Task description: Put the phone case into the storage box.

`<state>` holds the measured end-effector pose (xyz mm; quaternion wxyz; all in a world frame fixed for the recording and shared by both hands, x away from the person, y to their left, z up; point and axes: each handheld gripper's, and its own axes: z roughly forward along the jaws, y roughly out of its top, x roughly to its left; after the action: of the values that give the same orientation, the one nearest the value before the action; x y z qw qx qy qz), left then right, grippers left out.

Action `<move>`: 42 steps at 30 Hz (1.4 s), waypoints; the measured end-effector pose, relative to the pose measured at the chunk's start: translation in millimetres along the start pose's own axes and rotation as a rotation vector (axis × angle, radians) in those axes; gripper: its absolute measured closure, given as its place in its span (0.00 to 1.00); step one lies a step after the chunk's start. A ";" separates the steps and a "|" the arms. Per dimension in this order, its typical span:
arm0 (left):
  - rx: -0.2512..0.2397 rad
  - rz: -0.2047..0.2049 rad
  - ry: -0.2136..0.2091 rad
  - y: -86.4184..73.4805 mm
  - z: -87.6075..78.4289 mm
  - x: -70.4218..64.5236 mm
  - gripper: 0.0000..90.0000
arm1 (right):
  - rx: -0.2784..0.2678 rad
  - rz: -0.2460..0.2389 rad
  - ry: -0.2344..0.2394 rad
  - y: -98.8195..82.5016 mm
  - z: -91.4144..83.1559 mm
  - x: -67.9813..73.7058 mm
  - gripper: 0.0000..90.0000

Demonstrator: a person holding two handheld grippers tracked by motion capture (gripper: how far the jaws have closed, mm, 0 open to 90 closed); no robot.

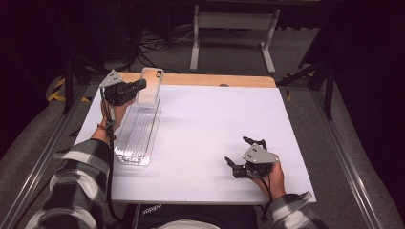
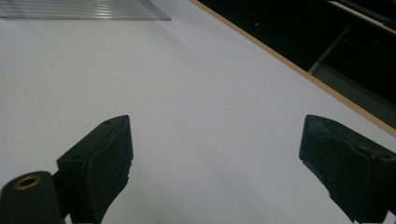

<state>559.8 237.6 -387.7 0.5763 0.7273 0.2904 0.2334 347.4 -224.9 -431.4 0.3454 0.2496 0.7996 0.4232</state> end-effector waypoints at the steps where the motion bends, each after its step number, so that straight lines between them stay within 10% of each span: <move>1: 0.007 -0.002 0.000 -1.6 1.9 0.9 0.91 | 0.001 0.000 0.000 -0.5 -0.7 0.1 0.12; 42: 0.099 -0.009 0.015 -32.3 12.3 9.7 0.84 | 0.012 -0.028 0.003 -2.4 -1.6 3.5 0.13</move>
<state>570.2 241.1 -421.9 0.5383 0.7520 0.3092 0.2215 343.7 -224.5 -434.0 0.3487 0.2397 0.8061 0.4137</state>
